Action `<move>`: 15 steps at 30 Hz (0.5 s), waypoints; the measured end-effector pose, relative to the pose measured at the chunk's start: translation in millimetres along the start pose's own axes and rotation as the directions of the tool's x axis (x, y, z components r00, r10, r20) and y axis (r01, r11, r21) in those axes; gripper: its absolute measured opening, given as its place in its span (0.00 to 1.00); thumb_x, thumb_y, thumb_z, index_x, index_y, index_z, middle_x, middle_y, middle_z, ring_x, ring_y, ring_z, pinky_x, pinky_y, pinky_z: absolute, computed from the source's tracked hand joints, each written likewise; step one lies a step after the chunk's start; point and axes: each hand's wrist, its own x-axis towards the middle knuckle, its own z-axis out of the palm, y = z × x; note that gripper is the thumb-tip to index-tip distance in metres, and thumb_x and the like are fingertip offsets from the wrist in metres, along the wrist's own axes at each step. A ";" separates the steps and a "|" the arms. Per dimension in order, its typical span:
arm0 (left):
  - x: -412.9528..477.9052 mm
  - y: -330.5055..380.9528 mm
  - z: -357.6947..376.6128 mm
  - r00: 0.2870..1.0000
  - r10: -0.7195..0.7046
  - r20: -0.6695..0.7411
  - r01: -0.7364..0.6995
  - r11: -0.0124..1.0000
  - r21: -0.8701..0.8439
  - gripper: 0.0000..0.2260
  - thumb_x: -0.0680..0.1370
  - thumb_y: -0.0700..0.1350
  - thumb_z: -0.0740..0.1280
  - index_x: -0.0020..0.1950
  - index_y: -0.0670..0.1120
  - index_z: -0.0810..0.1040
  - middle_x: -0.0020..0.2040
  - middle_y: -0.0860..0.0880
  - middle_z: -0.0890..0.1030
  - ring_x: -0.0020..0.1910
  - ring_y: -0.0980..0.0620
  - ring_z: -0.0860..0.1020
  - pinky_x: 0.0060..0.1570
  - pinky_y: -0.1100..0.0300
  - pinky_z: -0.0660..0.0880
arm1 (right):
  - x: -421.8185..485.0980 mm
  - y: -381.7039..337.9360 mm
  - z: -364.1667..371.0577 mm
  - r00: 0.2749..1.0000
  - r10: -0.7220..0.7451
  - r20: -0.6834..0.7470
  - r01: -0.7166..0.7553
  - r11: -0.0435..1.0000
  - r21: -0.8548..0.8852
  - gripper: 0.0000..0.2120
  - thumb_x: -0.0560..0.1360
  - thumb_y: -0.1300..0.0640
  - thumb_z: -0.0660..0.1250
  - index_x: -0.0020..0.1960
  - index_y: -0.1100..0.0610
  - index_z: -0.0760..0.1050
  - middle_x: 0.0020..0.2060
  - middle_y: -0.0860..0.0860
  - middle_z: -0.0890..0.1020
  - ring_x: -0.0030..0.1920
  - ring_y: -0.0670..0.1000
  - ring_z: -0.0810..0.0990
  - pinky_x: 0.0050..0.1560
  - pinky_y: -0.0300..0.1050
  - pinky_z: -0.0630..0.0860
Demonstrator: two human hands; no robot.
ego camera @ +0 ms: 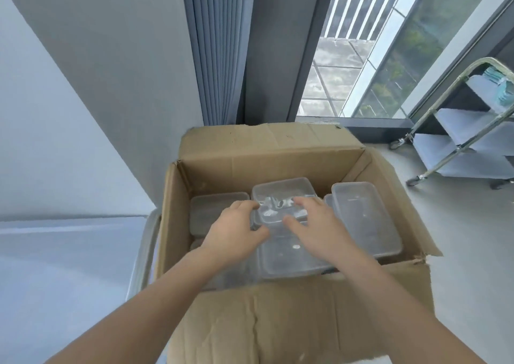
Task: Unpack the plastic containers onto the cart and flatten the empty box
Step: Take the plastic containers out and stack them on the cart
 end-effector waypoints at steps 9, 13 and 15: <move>42.6 28.5 38.3 0.962 -0.272 -0.021 0.269 0.958 -0.095 0.27 0.78 0.51 0.66 0.76 0.48 0.67 0.73 0.50 0.71 0.69 0.50 0.71 0.63 0.58 0.69 | 102.1 41.3 -12.4 0.962 -0.160 0.221 0.218 0.937 -0.273 0.26 0.80 0.49 0.64 0.75 0.57 0.66 0.72 0.55 0.69 0.71 0.58 0.67 0.69 0.51 0.68; 52.5 23.4 36.8 0.937 -0.342 -0.071 0.330 0.934 -0.137 0.26 0.78 0.51 0.67 0.75 0.47 0.68 0.73 0.49 0.71 0.70 0.50 0.71 0.65 0.57 0.69 | 129.5 42.8 -4.5 0.926 -0.217 0.308 0.323 0.878 -0.353 0.27 0.79 0.50 0.65 0.75 0.57 0.65 0.72 0.54 0.69 0.69 0.59 0.68 0.68 0.52 0.68; 53.9 18.8 36.6 0.927 -0.366 -0.084 0.351 0.924 -0.150 0.26 0.78 0.52 0.67 0.75 0.47 0.67 0.73 0.50 0.71 0.69 0.50 0.72 0.64 0.57 0.69 | 140.0 41.3 0.9 0.905 -0.244 0.348 0.373 0.847 -0.378 0.27 0.79 0.49 0.65 0.75 0.56 0.65 0.73 0.53 0.69 0.70 0.58 0.68 0.68 0.53 0.68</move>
